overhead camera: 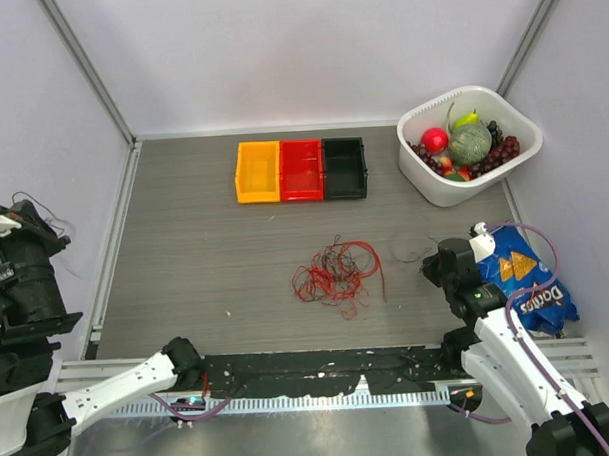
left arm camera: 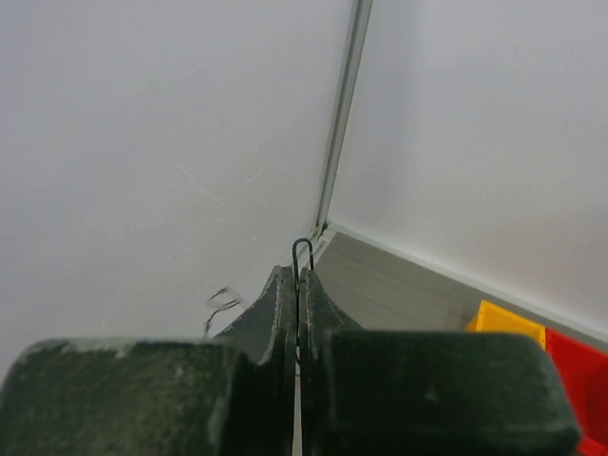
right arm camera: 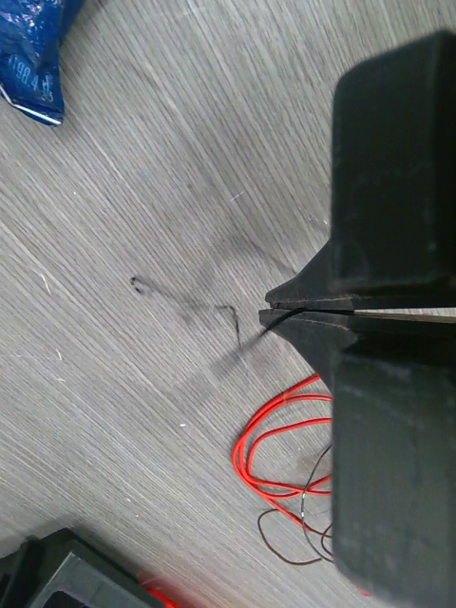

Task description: Untangle the cables

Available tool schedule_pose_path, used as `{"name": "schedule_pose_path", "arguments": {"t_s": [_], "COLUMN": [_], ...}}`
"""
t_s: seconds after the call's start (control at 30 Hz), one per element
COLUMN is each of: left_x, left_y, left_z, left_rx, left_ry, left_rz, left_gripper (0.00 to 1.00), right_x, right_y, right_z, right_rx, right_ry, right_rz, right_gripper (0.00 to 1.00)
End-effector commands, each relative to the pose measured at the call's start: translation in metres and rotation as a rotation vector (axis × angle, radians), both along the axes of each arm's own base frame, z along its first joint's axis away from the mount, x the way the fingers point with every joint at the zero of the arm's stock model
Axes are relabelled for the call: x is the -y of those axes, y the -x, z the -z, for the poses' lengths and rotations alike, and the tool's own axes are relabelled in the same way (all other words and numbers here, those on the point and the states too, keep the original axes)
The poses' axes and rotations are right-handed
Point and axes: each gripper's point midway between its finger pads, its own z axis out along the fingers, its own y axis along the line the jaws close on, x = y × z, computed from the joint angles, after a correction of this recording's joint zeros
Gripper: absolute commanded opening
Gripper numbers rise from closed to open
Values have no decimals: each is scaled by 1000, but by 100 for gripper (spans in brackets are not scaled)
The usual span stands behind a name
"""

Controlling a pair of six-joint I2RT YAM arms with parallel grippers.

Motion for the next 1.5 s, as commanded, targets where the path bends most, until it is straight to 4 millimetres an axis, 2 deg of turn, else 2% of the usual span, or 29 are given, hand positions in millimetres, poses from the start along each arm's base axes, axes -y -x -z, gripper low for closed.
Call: {"name": "schedule_pose_path", "arguments": {"t_s": [0.0,0.07,0.13,0.17,0.27,0.33,0.37,0.4,0.43,0.47,0.5,0.53,0.63,0.77,0.9,0.97,1.13,1.2,1.3,1.47], "left_x": [7,23,52,71,118,147,157,167,176,185,194,201,221,245,259,260,255,260,264,255], "left_y": [0,-3,-9,-14,-26,-34,-36,-39,-41,-43,-45,-47,-50,-52,-57,-56,-58,-59,-67,-83], "left_z": [-6,-12,-13,-12,-4,6,10,14,20,25,33,41,65,105,178,214,295,320,344,390], "left_rx": [53,102,114,107,62,33,27,17,9,2,-19,-39,-104,-194,-340,-410,-522,-555,-617,-777], "left_ry": [81,158,209,226,240,248,254,260,264,272,279,285,317,366,386,393,437,445,420,412], "left_rz": [98,226,364,431,582,658,687,709,734,756,775,791,829,871,834,800,678,663,616,510], "left_gripper": [0,0,0,0,0,0,0,0,0,0,0,0,0,0,0,0,0,0,0,0], "right_x": [0,-7,-33,-53,-80,-100,-114,-120,-130,-129,-131,-120,-128,-140,-151,-163,-224,-244,-264,-273], "right_y": [-14,-19,-24,-21,-16,-8,-4,2,6,11,13,11,17,19,14,16,33,39,45,50], "right_z": [-24,-29,-40,-43,-53,-57,-59,-53,-60,-55,-59,-56,-72,-93,-93,-96,-113,-112,-104,-88], "right_rx": [64,58,90,100,117,89,78,35,39,3,6,-19,15,80,71,85,211,221,197,164], "right_ry": [29,51,40,4,-10,-14,-18,-16,4,32,78,136,160,180,234,237,155,111,82,62], "right_rz": [-38,-107,-286,-414,-579,-672,-731,-764,-800,-802,-801,-750,-753,-768,-791,-826,-1008,-1056,-1093,-1097], "right_gripper": [0,0,1,3,15,24,35,42,56,61,65,66,70,71,71,70,70,70,70,70]}}
